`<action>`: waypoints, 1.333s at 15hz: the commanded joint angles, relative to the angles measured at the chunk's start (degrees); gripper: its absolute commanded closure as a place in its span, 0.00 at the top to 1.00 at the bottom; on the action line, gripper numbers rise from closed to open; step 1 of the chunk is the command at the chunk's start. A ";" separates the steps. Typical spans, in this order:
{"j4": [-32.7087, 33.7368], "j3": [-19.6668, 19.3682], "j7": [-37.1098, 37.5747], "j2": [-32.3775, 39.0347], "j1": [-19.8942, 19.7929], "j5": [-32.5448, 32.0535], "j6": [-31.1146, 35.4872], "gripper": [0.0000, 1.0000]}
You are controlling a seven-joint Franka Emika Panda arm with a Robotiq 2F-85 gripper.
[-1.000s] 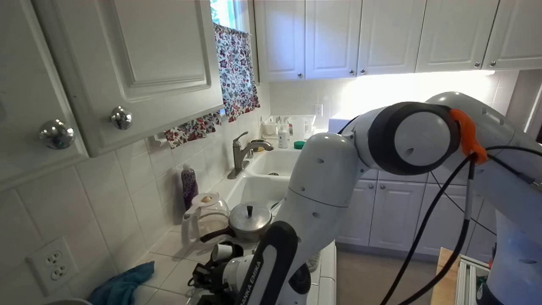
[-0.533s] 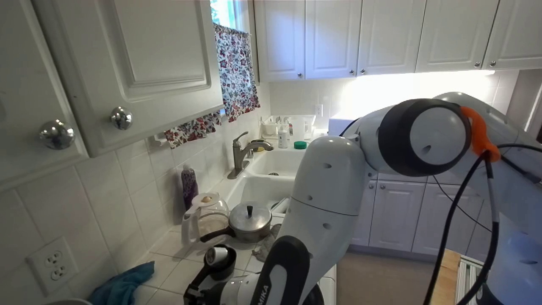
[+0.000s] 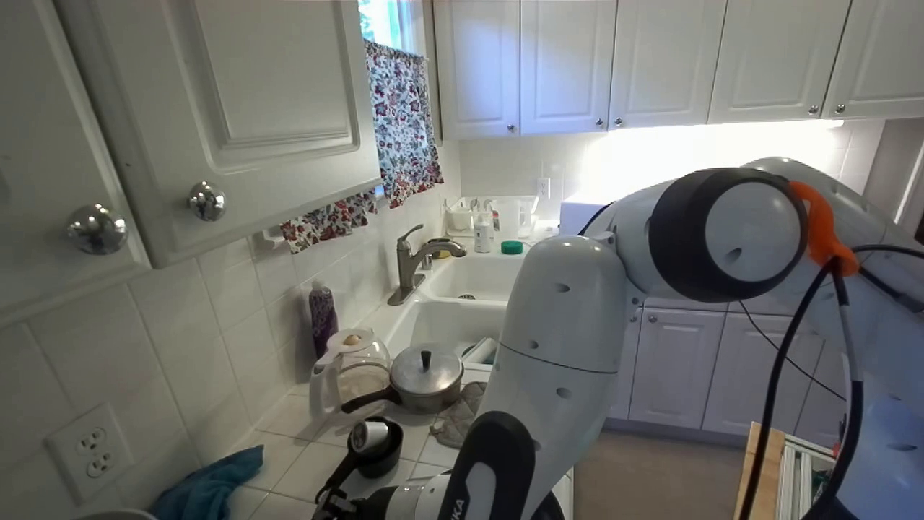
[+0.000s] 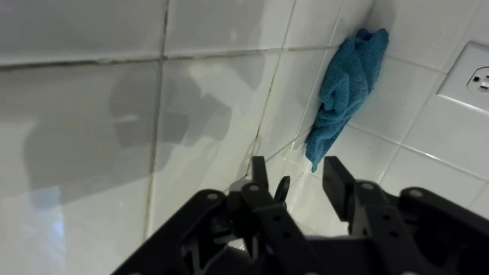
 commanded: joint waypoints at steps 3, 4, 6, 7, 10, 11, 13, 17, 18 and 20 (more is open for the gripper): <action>-1.96 -0.43 0.46 -0.27 -2.32 0.42 2.43 0.88; -1.78 -0.71 0.57 -0.18 -3.04 -0.32 1.77 0.96; -0.87 -1.45 0.17 0.04 -4.14 -1.96 0.63 1.00; -0.49 -1.72 0.03 0.15 -4.55 -2.54 0.30 1.00; 1.00 -2.53 -0.74 0.41 -5.55 -4.72 -1.48 1.00; 1.63 -2.70 -0.81 0.73 -5.77 -5.54 -2.14 1.00; 2.89 -2.97 -0.96 1.11 -6.15 -7.51 -4.05 1.00; 5.15 -3.35 -1.15 1.64 -6.26 -10.32 -7.41 1.00; 5.68 -3.41 -0.99 1.85 -6.42 -11.22 -8.16 1.00; 6.38 -3.43 -0.74 2.16 -6.62 -12.33 -9.22 1.00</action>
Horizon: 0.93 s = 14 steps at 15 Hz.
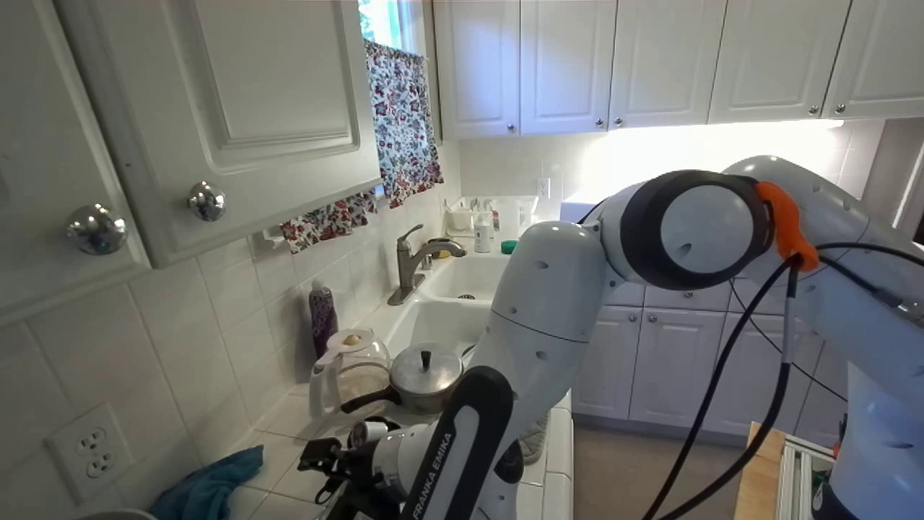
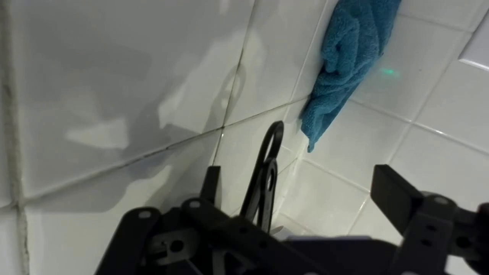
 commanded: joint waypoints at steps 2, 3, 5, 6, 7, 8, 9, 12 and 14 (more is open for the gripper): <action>3.46 0.09 -0.30 2.36 -0.94 -3.56 -2.37 0.94; 3.79 0.09 -0.28 2.64 -1.03 -3.81 -2.67 0.73; 4.37 0.11 -0.32 3.13 -1.18 -4.02 -3.19 0.60; 4.61 0.13 -0.33 3.36 -1.21 -4.02 -3.32 0.54; 4.84 0.13 -0.38 3.52 -1.20 -4.00 -3.47 0.47; 4.95 0.14 -0.42 3.63 -1.18 -3.98 -3.48 0.39; 5.11 0.15 -0.45 3.79 -1.15 -3.98 -3.41 0.33; 5.48 0.18 -0.62 4.09 -1.03 -3.84 -3.23 0.11; 5.51 0.14 -0.76 4.06 -0.97 -3.70 -3.17 0.01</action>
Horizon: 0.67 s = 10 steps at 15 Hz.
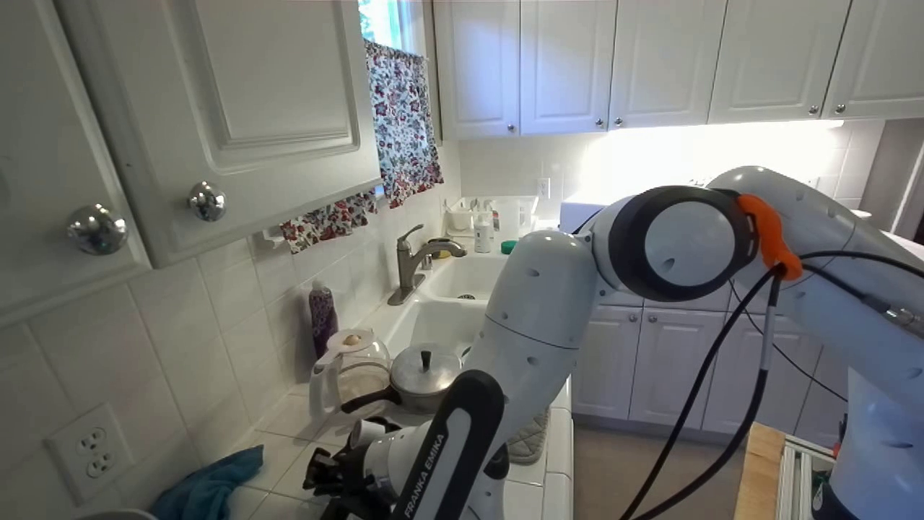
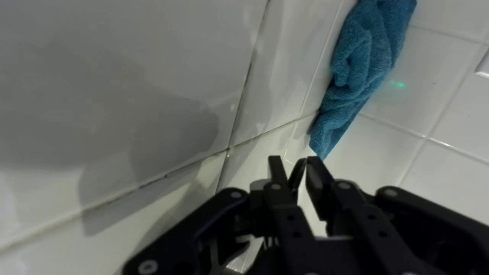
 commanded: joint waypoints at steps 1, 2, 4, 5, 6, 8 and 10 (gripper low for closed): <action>1.86 0.17 -0.86 1.34 -0.19 -1.22 -0.21 0.00; 1.75 0.11 -1.08 1.24 -0.08 -0.91 -0.19 0.00; 1.68 0.04 -1.35 1.28 0.08 -0.62 -0.17 0.01; 1.64 0.05 -1.56 1.31 0.20 -0.51 -0.21 0.00; 1.63 -0.01 -1.83 1.34 0.38 -0.32 -0.12 0.00; 1.54 0.13 -2.14 1.26 0.54 -0.18 -0.10 0.00; 1.41 0.23 -2.58 1.08 0.84 0.01 0.03 0.00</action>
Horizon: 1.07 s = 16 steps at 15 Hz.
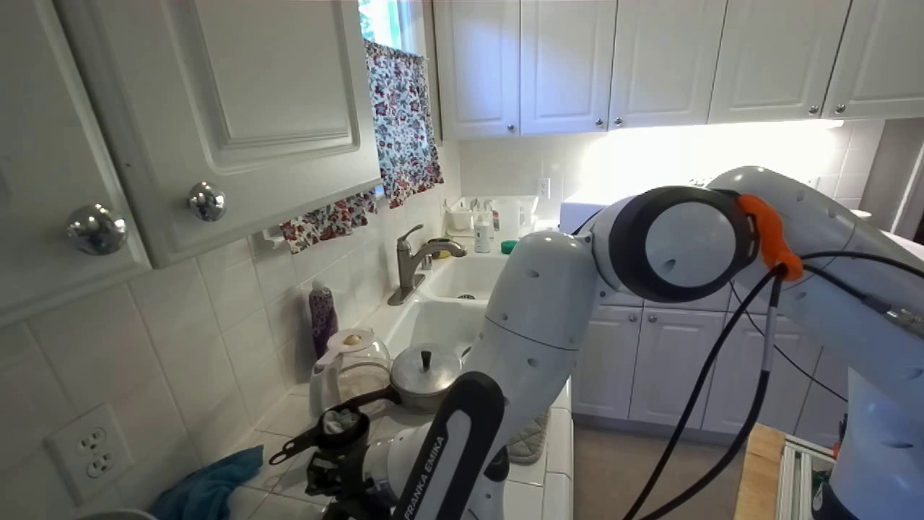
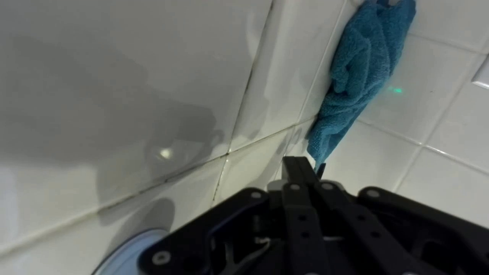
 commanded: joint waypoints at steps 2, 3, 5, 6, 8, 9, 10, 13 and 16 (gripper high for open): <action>1.09 0.31 -1.94 0.79 0.93 0.39 0.15 0.00; 0.84 0.37 -2.19 0.60 1.18 0.81 0.28 0.00; 0.24 0.53 -2.64 0.05 1.59 1.53 0.26 0.26; 0.02 0.60 -2.84 -0.20 1.78 1.94 0.33 0.27; -0.63 0.61 -3.78 -1.02 2.34 3.78 0.28 0.41; -0.81 0.72 -4.13 -1.26 2.52 4.36 0.25 0.47; -0.93 0.73 -4.87 -1.52 2.88 5.09 0.23 0.55; -1.04 0.46 -7.71 -2.31 4.17 8.50 0.71 0.75; -1.60 0.60 -10.32 -3.55 4.77 12.26 2.93 0.96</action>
